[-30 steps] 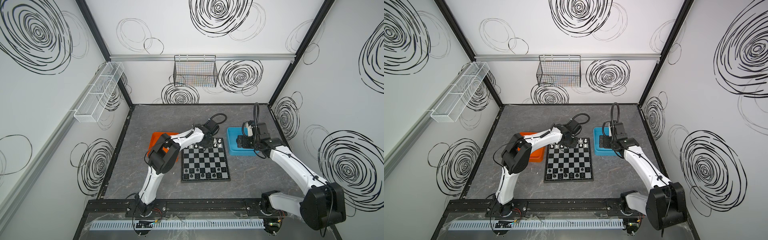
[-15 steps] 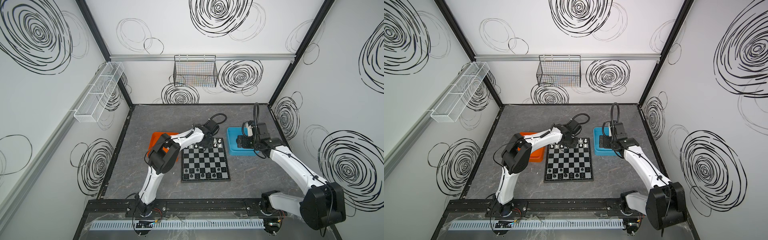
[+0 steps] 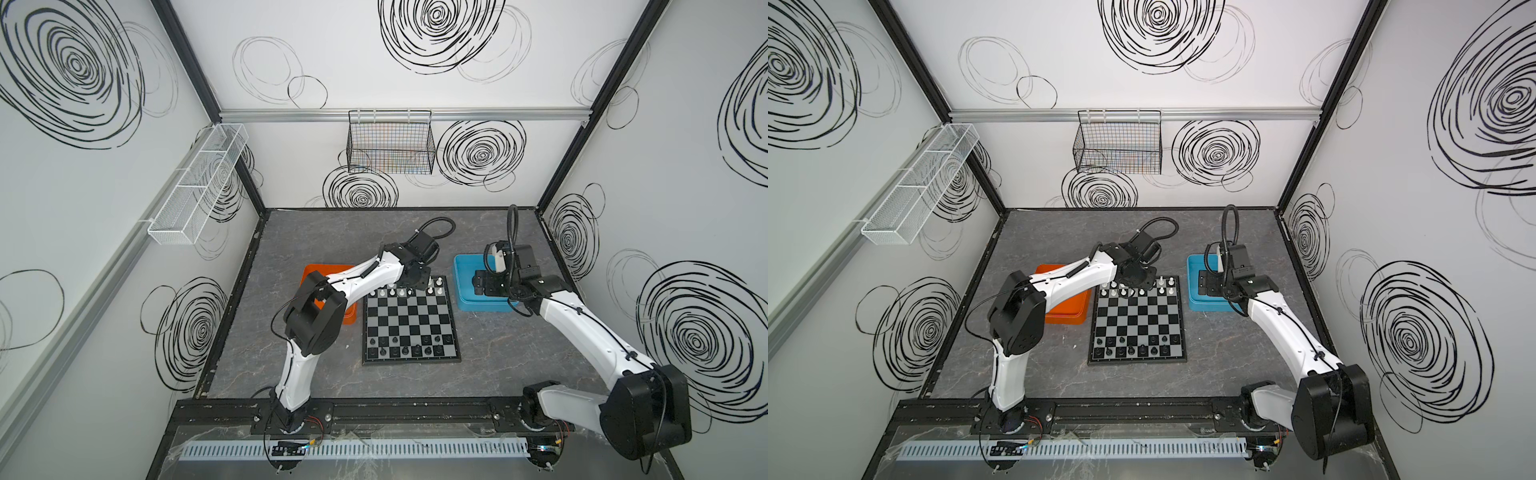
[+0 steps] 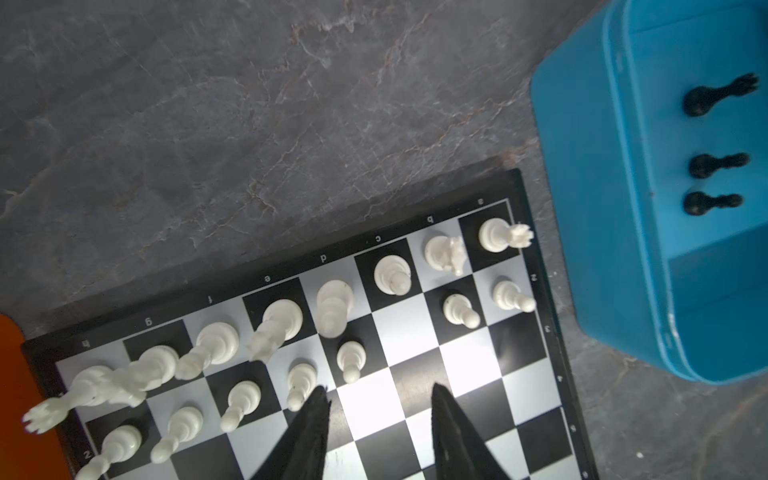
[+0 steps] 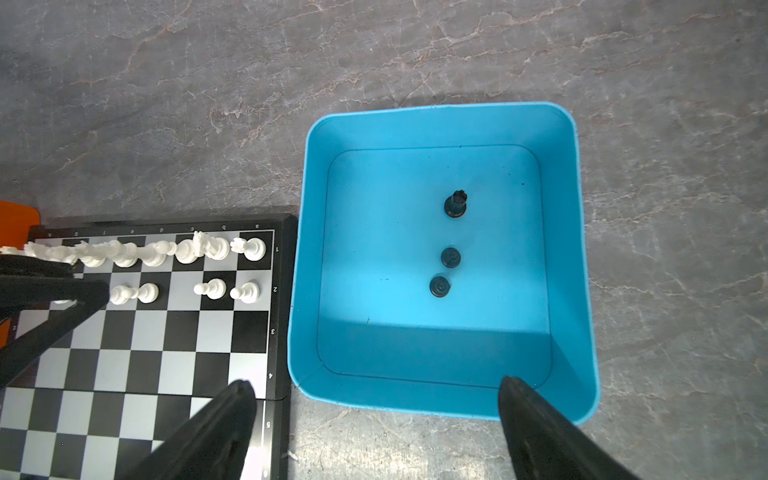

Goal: Set up the chess pieces on the board
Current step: 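Open the left gripper and withdraw it over the orange tray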

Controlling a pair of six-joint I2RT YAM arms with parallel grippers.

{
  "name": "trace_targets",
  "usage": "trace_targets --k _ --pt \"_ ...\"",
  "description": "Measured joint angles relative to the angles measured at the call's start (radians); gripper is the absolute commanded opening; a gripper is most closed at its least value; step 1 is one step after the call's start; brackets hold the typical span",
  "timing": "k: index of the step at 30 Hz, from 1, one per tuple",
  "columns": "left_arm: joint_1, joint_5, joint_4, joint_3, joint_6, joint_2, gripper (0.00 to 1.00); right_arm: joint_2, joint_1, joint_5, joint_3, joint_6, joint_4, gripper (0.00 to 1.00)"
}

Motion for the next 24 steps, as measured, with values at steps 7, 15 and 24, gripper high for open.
trace_targets --k 7,15,24 --pt "0.005 -0.008 -0.012 -0.022 0.006 -0.111 0.56 -0.017 0.000 0.006 0.028 -0.001 -0.018 0.96" --pt "0.164 -0.031 -0.028 -0.039 0.088 -0.236 0.98 -0.004 -0.057 0.012 0.106 -0.035 -0.046 0.96" --pt "0.470 -0.046 0.017 -0.111 0.198 -0.300 0.96 0.151 -0.095 -0.020 0.181 -0.045 -0.072 1.00"
